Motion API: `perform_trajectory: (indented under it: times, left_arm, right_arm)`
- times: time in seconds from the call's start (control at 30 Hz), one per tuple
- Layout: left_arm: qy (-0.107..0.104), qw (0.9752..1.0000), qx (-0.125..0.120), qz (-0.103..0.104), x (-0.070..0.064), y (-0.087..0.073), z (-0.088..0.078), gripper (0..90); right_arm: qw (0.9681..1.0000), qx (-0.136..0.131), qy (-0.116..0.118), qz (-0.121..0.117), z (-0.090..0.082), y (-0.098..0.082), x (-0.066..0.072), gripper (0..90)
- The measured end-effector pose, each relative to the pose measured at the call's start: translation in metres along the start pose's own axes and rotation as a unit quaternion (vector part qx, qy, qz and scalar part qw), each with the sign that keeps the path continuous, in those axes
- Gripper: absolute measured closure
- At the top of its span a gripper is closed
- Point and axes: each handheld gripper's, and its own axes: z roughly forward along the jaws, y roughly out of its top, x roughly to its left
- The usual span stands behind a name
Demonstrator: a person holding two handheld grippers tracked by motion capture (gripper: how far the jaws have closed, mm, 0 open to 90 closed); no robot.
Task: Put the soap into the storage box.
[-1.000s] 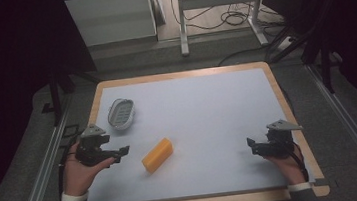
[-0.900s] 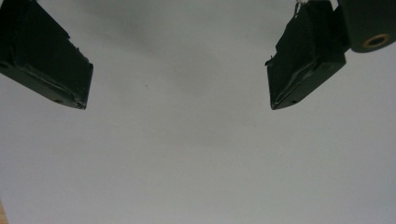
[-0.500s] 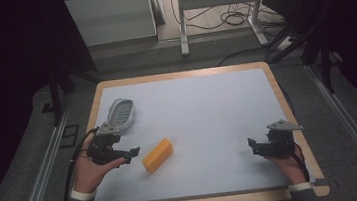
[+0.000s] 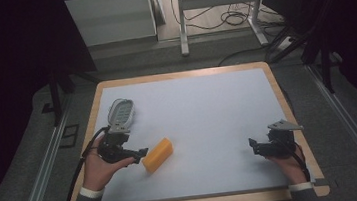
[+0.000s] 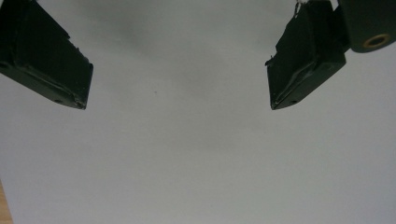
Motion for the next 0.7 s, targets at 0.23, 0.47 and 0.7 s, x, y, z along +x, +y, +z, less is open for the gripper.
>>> perform_trajectory:
  times: [0.23,0.47,0.7]
  left_arm:
    - [-0.006,0.9999,0.013,0.008,-0.006,0.007,0.011,15.2]
    - [-0.014,0.9995,0.024,0.014,-0.012,0.015,0.021,16.9]
    - [-0.018,0.998,0.056,0.023,-0.021,0.015,0.043,17.9]
  right_arm:
    - [1.0,0.002,-0.001,-0.001,0.0,0.0,-0.001,6.8]
    - [1.0,0.003,-0.002,0.0,0.0,-0.001,-0.002,6.8]
    - [1.0,0.003,-0.001,-0.001,0.001,-0.002,-0.003,6.8]
